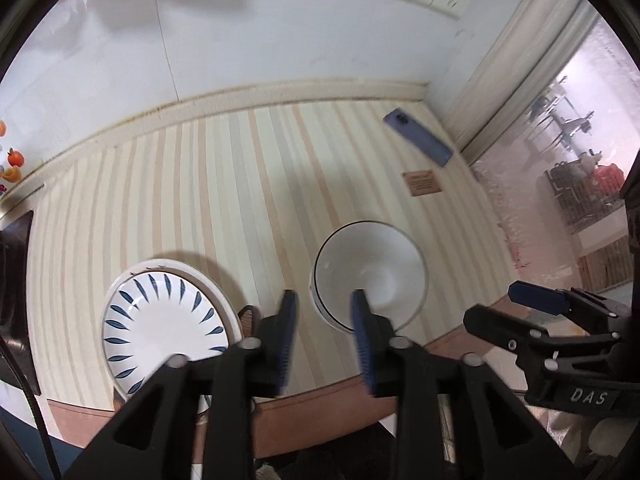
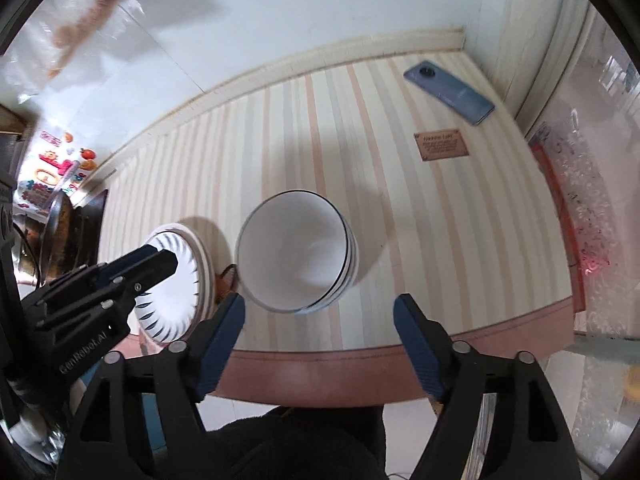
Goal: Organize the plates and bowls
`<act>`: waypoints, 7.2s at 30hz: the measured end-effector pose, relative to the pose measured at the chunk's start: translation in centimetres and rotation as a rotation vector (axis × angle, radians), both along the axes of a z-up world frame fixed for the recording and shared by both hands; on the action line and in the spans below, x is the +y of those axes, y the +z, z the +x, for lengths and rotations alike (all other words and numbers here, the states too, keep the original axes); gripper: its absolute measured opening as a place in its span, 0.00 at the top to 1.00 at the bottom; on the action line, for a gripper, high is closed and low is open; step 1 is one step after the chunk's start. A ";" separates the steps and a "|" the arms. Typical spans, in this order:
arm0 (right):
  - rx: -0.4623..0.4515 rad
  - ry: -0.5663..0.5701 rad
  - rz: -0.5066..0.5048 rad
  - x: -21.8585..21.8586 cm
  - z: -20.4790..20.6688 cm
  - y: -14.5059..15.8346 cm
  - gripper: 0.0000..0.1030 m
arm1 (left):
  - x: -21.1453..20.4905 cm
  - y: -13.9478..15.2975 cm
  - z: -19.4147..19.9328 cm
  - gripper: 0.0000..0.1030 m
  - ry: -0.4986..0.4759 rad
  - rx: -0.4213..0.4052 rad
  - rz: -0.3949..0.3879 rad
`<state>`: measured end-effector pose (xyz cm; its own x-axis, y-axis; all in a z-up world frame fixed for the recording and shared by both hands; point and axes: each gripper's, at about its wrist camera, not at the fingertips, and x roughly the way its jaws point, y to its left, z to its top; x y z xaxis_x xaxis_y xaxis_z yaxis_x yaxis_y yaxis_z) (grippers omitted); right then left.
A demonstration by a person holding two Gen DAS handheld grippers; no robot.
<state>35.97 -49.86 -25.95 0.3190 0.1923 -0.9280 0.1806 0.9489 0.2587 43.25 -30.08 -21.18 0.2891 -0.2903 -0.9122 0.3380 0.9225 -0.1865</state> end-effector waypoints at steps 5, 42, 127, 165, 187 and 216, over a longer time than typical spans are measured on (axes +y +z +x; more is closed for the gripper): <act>-0.060 -0.011 -0.033 0.8 -3.1 3.7 0.14 | 0.8 3.4 -1.6 0.29 -0.019 -0.057 -0.042; -0.008 -0.123 0.147 -5.0 -1.6 -1.9 0.09 | -2.9 -2.8 2.7 0.07 -0.046 0.006 -0.081; 0.189 0.190 0.500 19.6 13.3 -17.6 0.46 | 20.8 -12.7 8.1 0.51 0.261 0.296 -0.203; 0.146 0.129 0.365 21.1 12.2 -14.5 0.32 | 21.9 -10.5 7.1 0.51 0.206 0.182 -0.078; -0.139 0.071 -0.069 22.7 2.4 0.1 0.06 | 23.7 -0.8 -0.7 0.04 0.247 -0.107 0.060; -0.422 0.098 -0.179 23.2 -19.7 14.1 0.03 | 21.8 11.8 -20.9 0.04 0.336 -0.399 0.031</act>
<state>16.27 -26.68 -11.86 0.6641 0.0890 -0.7423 0.0019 0.9927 0.1206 22.40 -8.31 -9.35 0.6888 -0.0961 -0.7185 0.0616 0.9953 -0.0741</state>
